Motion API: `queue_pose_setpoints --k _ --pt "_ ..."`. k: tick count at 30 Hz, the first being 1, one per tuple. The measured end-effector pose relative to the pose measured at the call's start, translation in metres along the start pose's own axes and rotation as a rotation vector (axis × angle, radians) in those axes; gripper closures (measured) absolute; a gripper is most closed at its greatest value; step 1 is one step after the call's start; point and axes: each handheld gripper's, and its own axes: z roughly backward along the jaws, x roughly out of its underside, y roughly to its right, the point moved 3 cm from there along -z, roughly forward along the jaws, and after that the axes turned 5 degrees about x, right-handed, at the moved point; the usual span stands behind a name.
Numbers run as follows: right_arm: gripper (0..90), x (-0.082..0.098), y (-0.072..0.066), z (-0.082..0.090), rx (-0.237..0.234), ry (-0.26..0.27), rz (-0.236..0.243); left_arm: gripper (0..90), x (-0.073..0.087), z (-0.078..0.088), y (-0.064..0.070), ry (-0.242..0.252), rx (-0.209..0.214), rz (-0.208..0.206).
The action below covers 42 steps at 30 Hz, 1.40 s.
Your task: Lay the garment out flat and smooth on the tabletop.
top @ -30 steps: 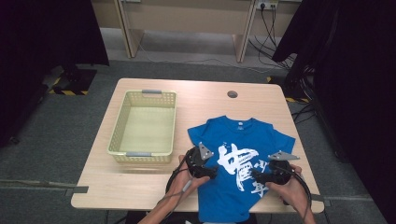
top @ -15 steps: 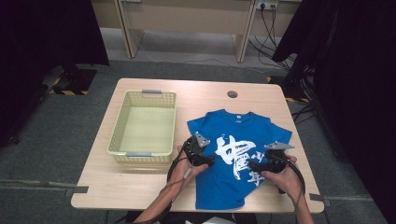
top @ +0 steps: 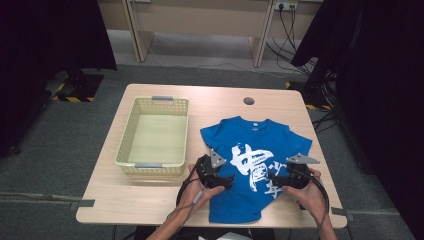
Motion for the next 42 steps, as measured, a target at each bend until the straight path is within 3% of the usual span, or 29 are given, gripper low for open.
queue_pose_setpoints --k 3,10,12,16,23,26,29,36,42 --pt "15.8 0.004 0.002 0.014 0.009 0.017 0.000 13.8 0.008 -0.001 0.004 -0.022 0.007 -0.017" --pt "15.8 0.025 0.010 0.023 0.030 -0.008 -0.001 11.3 0.013 -0.004 -0.004 -0.072 -0.036 -0.008" --pt "15.8 0.030 0.013 0.025 0.032 -0.012 -0.010 10.7 0.013 -0.005 -0.004 -0.074 -0.036 0.002" --pt "15.8 0.037 0.018 0.032 0.035 -0.006 -0.034 12.7 0.013 -0.003 0.001 -0.058 -0.034 -0.025" --pt "15.8 0.046 0.021 0.044 0.038 0.002 -0.053 11.4 -0.001 -0.003 0.036 0.007 0.074 -0.039" --pt "15.8 0.050 0.020 0.045 0.040 -0.008 -0.052 11.2 -0.006 -0.006 0.055 0.019 0.149 -0.031" --pt "15.8 0.052 0.020 0.045 0.040 -0.010 -0.056 11.2 -0.007 -0.011 0.073 0.015 0.190 -0.052" --pt "15.8 0.053 0.020 0.046 0.043 -0.007 -0.066 15.3 -0.006 -0.025 0.098 -0.003 0.234 -0.100" --pt "15.8 0.052 0.018 0.044 0.036 -0.010 -0.058 26.4 -0.008 -0.037 0.111 -0.023 0.206 -0.200"
